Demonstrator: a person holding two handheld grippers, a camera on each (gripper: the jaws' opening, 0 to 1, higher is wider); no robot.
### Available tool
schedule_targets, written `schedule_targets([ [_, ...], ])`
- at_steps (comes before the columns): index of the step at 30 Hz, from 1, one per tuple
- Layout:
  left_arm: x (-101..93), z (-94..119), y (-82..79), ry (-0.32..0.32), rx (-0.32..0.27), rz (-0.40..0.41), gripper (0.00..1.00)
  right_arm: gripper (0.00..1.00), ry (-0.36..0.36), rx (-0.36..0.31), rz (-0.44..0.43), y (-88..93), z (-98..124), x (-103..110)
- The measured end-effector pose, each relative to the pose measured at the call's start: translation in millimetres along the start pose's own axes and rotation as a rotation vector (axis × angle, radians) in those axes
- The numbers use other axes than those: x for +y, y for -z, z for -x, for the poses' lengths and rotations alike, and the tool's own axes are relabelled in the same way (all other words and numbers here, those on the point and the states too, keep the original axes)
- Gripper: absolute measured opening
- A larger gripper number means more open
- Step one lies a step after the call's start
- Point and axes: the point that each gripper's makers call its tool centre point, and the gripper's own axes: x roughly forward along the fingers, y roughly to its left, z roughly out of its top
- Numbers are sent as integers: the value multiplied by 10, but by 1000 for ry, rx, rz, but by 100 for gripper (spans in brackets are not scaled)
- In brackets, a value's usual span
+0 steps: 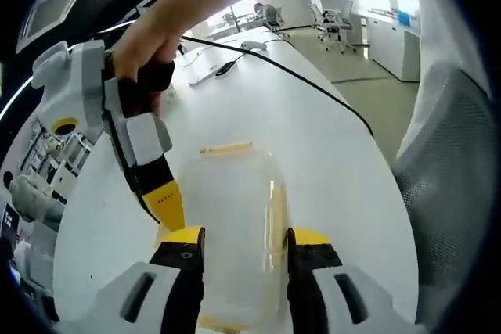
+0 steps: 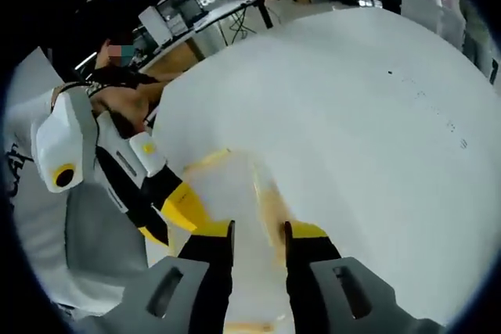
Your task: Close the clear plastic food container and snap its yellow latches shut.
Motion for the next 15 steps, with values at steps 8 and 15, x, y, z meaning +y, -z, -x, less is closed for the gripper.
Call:
schedule_targets([
  [8, -26, -61, -14, -42, 28, -42, 36, 21, -43, 9, -25, 34, 0, -9],
  [15, -11, -61, -6, -52, 58, -38, 34, 19, -60, 22, -25, 38, -2, -8],
])
